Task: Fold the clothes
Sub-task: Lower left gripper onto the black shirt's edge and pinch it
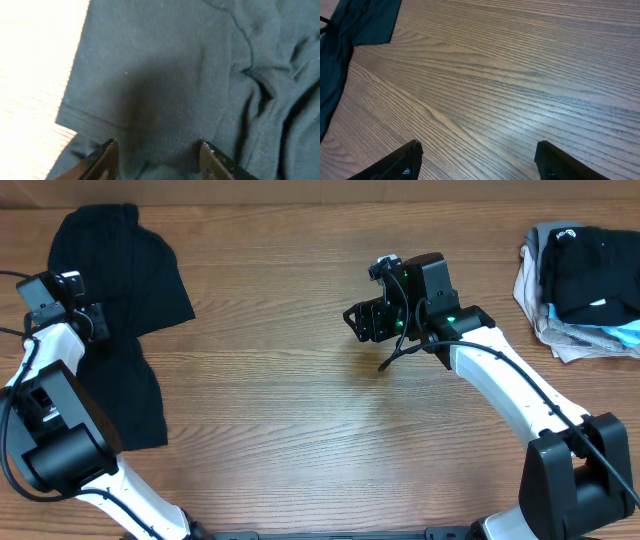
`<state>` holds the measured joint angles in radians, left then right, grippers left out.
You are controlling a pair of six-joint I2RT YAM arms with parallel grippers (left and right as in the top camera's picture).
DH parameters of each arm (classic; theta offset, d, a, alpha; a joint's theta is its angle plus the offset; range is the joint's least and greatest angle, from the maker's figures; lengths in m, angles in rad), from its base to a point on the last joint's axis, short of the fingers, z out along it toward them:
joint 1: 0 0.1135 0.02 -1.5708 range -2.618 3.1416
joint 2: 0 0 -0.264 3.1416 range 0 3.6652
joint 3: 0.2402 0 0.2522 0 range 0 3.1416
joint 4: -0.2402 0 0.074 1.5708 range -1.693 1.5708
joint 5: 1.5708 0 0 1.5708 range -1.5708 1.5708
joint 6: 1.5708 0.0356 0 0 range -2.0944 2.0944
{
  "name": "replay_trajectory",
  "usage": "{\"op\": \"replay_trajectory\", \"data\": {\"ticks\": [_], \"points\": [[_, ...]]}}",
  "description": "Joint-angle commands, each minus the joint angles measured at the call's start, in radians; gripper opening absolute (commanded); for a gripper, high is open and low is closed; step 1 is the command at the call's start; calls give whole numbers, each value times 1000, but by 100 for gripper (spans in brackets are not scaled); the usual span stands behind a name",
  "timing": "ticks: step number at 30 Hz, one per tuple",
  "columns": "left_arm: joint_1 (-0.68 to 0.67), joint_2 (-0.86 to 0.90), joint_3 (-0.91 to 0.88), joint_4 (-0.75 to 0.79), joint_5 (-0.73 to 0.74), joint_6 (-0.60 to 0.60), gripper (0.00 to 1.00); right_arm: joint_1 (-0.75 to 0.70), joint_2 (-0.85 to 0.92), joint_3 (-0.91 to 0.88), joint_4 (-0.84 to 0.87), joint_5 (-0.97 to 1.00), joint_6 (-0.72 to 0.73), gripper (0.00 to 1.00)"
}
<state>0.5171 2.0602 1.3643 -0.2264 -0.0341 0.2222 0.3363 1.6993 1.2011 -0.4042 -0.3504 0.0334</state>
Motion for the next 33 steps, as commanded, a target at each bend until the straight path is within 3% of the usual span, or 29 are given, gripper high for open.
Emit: {"op": "replay_trajectory", "data": {"ticks": [1, 8, 26, 33], "points": [[-7, 29, 18, 11, -2, 37, 58, 1, 11, 29, 10, 10, 1, 77], [-7, 46, 19, 30, 1, 52, 63, 1, 11, 29, 24, 10, 1, 77], [-20, 46, 14, 71, 38, 116, 63, 1, 11, 29, 37, 18, 1, 77], [-20, 71, 13, 68, 36, 115, 58, 1, 11, 29, 37, 18, 1, 77]]}}
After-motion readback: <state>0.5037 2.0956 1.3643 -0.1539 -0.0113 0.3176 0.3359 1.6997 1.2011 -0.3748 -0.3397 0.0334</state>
